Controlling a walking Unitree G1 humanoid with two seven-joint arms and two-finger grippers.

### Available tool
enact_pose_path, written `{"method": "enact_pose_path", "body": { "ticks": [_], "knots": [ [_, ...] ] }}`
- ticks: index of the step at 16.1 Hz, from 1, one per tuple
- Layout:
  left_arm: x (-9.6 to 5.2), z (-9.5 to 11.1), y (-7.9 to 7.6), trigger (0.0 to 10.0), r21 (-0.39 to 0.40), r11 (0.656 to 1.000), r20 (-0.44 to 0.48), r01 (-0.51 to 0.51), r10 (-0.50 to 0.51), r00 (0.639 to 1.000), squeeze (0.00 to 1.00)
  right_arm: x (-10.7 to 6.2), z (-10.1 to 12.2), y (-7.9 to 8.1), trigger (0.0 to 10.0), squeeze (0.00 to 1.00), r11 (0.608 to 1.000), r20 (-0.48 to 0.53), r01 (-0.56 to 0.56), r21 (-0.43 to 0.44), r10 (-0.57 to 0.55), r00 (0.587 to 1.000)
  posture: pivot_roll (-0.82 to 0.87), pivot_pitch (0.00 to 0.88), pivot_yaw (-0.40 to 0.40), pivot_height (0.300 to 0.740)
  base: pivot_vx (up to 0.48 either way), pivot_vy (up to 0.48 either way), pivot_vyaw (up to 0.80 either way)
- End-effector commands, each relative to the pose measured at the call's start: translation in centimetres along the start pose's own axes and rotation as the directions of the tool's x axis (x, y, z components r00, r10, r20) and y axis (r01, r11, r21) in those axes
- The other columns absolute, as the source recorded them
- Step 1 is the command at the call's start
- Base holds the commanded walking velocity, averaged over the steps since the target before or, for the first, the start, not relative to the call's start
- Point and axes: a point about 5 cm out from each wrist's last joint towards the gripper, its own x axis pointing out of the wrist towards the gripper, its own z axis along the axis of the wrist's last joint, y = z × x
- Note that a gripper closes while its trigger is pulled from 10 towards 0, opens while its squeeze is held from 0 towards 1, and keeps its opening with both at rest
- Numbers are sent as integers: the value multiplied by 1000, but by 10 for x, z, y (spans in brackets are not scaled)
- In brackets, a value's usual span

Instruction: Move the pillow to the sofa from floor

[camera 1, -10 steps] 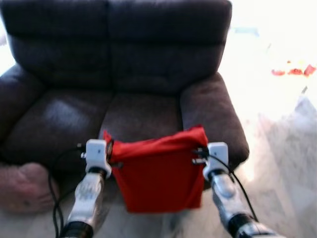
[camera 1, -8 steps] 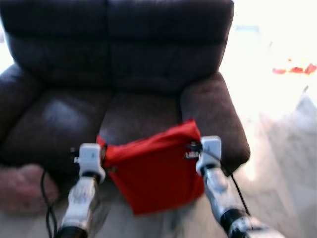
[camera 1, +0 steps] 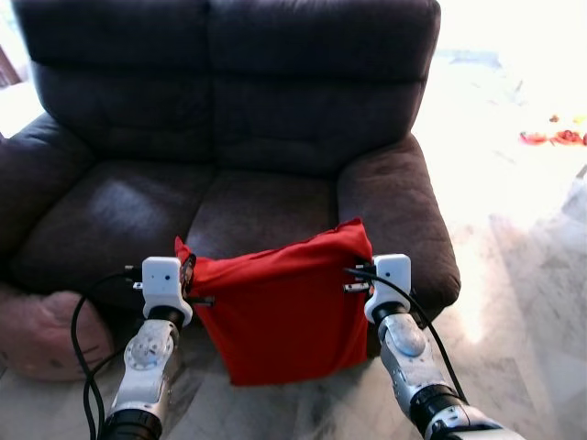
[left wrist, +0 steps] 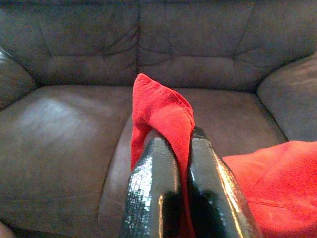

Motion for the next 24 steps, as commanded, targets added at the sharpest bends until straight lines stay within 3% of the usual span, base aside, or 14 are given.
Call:
{"method": "enact_pose_path", "body": {
  "ticks": [1, 4, 24],
  "knots": [
    [6, 20, 10, 10000, 3, 999, 87, -39, 38, 995, 0, 10, 26, -5, 10000, 0, 1000, 113, 21, -1, -21, 993, 109, 76, 0, 740, 0, 0, 0],
    [9, 26, 7, 10000, 26, 1000, 105, -14, 11, 994, 0, 15, 36, -4, 10000, 0, 1000, 146, 19, 7, -20, 989, 109, 74, 0, 740, 0, 0, 0],
    [4, 19, 2, 10000, 27, 1000, 71, -8, 7, 997, 0, 14, 32, 2, 10000, 0, 1000, 126, -7, 7, 6, 992, 117, 80, -2, 740, 0, 0, 0]
  ]
}}
